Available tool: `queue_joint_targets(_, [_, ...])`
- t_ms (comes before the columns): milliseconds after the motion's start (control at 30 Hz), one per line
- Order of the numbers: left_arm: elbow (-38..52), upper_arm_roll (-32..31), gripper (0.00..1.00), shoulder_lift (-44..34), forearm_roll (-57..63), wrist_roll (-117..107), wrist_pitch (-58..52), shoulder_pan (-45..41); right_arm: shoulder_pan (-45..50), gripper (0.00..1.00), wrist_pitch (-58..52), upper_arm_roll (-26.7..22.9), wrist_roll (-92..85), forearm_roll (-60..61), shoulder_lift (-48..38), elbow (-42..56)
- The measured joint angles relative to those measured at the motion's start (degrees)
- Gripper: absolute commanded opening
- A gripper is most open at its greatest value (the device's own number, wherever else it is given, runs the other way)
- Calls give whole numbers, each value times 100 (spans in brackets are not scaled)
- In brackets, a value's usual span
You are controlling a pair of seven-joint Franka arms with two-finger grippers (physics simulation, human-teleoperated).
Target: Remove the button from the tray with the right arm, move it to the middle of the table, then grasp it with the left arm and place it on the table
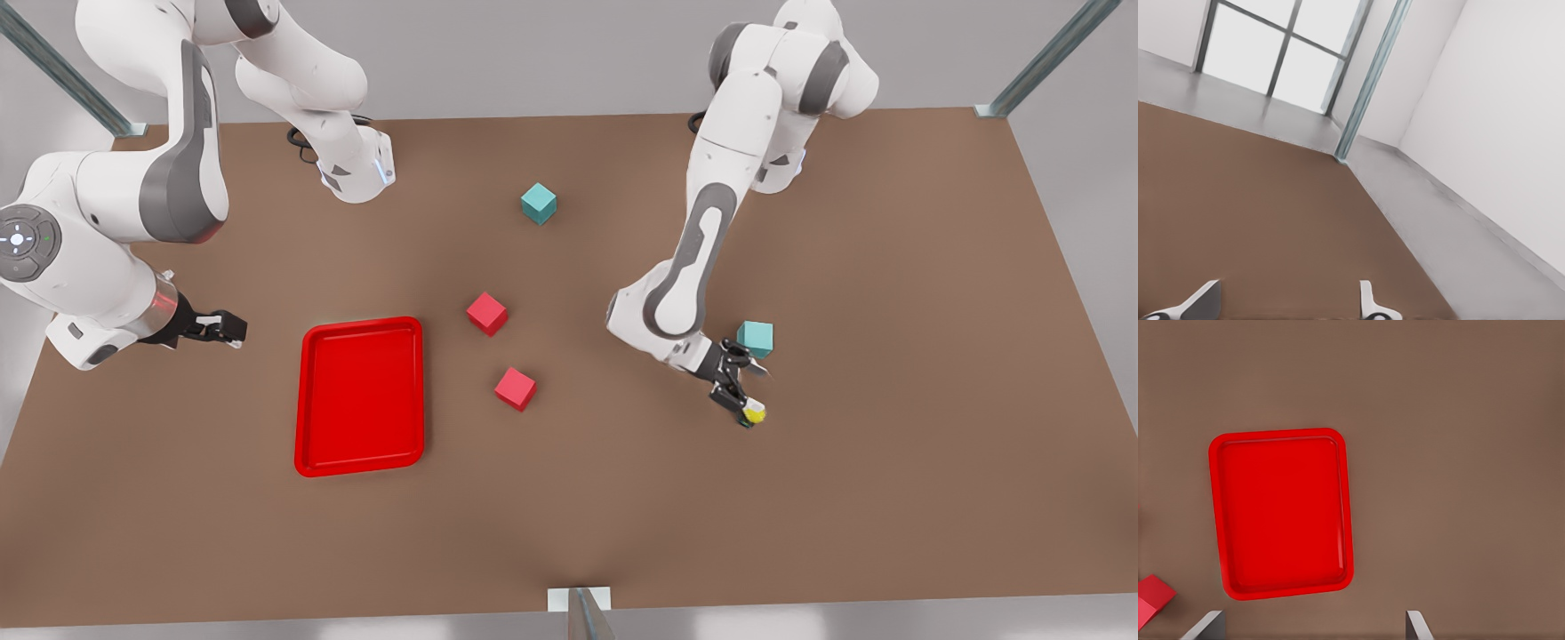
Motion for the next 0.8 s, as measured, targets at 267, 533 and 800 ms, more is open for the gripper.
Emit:
queue_joint_targets(267, [2691, -346, 100, -1956, -5523, 5423, -2117, 2410, -7, 100, 1, -3, -1, -2, 0, 6])
queue_joint_targets(533, [1354, -686, 100, -3343, -5828, 9295, -2485, 3036, -6, 100, 50, -4, 3, 0, 10, 4])
queue_joint_targets(800, [1359, -725, 100, -3293, -5857, 11931, -2509, 2910, -16, 100, 65, -2, 3, 9, 4, 5])
